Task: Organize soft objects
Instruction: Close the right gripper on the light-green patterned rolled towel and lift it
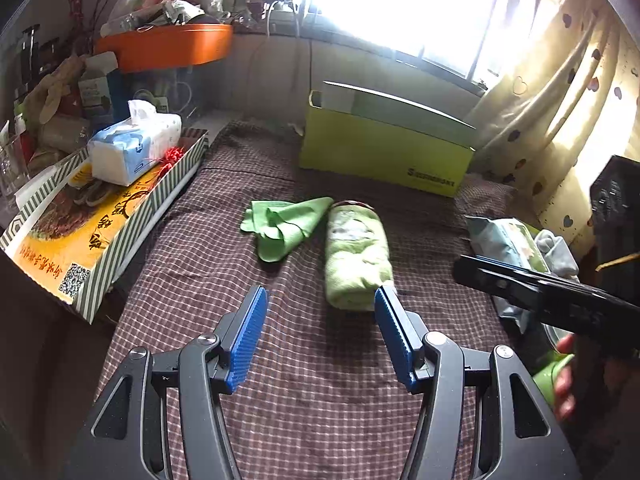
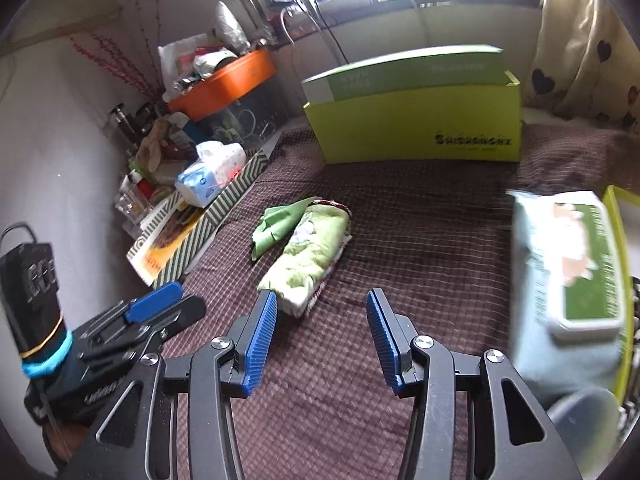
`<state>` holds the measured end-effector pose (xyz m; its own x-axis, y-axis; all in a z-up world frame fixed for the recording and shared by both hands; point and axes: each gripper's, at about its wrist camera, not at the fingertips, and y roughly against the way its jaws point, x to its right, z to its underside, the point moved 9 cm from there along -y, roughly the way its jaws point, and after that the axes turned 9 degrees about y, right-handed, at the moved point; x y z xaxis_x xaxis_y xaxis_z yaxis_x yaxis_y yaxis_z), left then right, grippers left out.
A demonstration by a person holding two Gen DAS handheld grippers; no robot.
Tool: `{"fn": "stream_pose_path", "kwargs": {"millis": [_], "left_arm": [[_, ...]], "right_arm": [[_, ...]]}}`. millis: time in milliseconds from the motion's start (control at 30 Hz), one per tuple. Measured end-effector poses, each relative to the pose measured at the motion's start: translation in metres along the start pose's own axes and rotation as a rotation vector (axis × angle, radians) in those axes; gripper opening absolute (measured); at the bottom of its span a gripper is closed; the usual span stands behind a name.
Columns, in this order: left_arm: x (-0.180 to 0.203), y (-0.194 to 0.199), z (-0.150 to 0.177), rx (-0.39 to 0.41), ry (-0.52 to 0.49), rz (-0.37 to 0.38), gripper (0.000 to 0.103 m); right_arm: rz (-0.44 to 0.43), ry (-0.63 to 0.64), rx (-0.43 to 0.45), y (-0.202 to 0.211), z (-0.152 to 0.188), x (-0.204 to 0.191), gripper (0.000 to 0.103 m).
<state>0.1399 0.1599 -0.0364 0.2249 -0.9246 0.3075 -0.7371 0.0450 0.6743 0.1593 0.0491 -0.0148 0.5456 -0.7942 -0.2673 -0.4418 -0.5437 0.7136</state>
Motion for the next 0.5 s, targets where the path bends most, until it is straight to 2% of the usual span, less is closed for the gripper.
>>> {"fn": "stream_pose_path", "kwargs": {"millis": [267, 333, 500], "left_arm": [[-0.017, -0.004, -0.012, 0.000, 0.009, 0.001, 0.057], [-0.020, -0.005, -0.013, 0.002, 0.005, 0.003, 0.057], [-0.025, -0.009, -0.017, -0.001, -0.001, 0.006, 0.057]], "right_arm": [[0.016, -0.010, -0.057, -0.060, -0.015, -0.005, 0.046], [0.054, -0.012, -0.084, -0.074, -0.015, -0.002, 0.046], [0.053, -0.025, -0.110, -0.094, -0.012, -0.003, 0.047]]}}
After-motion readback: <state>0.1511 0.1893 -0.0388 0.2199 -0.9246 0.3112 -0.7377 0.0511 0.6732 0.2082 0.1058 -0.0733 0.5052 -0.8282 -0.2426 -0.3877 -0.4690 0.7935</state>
